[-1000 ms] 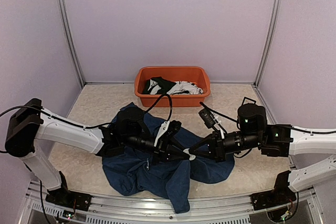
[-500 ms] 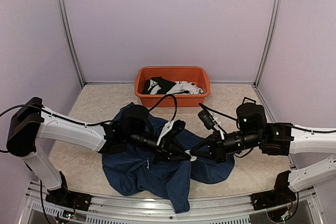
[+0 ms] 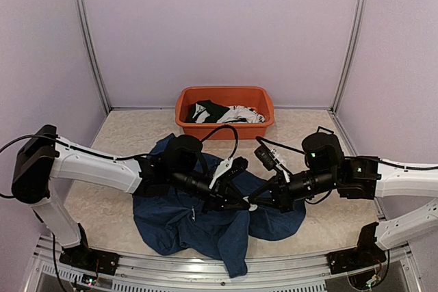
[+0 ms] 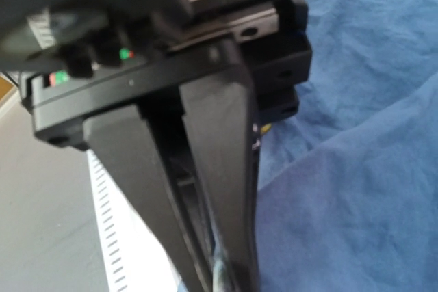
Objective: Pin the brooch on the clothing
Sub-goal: Pin the brooch onto the flattened clothing.
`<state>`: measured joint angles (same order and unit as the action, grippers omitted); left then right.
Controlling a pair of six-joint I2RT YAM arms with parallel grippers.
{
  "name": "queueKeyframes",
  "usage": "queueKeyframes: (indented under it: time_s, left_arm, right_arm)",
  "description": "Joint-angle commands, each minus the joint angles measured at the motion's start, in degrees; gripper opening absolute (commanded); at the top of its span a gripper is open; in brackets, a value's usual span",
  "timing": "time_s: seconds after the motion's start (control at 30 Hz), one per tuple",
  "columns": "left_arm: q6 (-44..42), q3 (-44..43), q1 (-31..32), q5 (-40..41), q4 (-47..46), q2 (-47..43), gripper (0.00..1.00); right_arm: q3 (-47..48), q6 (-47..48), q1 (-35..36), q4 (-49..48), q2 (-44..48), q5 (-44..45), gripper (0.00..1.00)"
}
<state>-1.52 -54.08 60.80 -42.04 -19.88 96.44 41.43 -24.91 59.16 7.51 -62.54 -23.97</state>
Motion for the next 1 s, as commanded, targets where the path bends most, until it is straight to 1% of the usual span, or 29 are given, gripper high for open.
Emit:
queueKeyframes:
  time_s: [0.0,0.1,0.23,0.47,0.67,0.77,0.87,0.93,0.97]
  left_arm:
    - [-1.4,-3.5,1.4,3.7,3.0,1.6,0.0]
    - [-1.5,-5.4,1.7,5.6,6.6,2.0,0.0]
    - [-1.5,-6.4,1.9,7.1,8.5,2.3,0.0]
    - [-3.2,-9.7,2.6,7.5,14.7,3.2,0.0]
    - [-5.2,-10.0,2.9,5.2,16.4,3.1,0.0]
    - [-5.6,-9.2,2.9,4.9,15.5,2.6,0.01]
    - [-5.0,-7.3,2.9,5.6,12.6,1.5,0.14]
    - [-4.2,-6.0,2.4,5.8,10.6,0.8,0.26]
    - [-3.7,-5.2,2.2,5.7,9.6,0.2,0.29]
  right_arm:
    - [3.0,-0.6,0.8,-3.1,-1.2,1.3,0.0]
    - [3.3,-0.5,1.1,-2.6,-1.3,1.9,0.0]
    - [3.4,-0.4,1.5,-2.5,-1.5,2.3,0.0]
    - [4.0,0.4,2.3,-1.4,-2.3,3.2,0.0]
    - [4.1,0.9,2.4,-0.9,-2.2,3.6,0.0]
    - [3.9,0.9,2.4,-0.8,-1.9,3.7,0.0]
    - [3.1,1.0,2.4,-0.9,-1.4,4.0,0.0]
    - [2.6,1.0,2.4,-1.0,-1.0,4.5,0.0]
    - [2.4,1.0,2.4,-1.0,-0.9,4.6,0.0]
